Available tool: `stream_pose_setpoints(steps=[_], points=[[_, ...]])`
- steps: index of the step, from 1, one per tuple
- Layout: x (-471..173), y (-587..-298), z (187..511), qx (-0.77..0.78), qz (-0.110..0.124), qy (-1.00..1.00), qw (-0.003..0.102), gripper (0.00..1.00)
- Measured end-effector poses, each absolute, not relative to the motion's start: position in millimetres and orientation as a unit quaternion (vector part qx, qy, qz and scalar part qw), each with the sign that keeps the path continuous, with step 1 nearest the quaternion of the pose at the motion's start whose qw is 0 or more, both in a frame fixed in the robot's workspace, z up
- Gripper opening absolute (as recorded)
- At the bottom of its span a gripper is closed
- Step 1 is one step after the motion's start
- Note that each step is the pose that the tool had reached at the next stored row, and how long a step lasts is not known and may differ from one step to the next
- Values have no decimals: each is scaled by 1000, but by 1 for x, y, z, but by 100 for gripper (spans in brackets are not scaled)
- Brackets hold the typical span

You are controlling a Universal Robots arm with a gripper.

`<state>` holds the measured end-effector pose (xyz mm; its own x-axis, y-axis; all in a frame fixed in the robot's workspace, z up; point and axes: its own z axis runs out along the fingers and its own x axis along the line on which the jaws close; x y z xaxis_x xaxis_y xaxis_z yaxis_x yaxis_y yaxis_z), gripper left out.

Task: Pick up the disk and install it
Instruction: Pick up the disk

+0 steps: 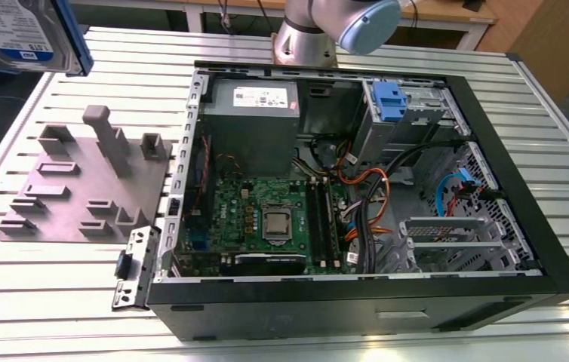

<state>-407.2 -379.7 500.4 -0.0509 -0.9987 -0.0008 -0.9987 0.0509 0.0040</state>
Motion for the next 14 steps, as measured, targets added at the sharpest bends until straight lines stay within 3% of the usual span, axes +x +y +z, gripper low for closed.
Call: stream_pose_setpoints(steps=[14], points=[[-401,-380,500,689,-2,-725,1,36]])
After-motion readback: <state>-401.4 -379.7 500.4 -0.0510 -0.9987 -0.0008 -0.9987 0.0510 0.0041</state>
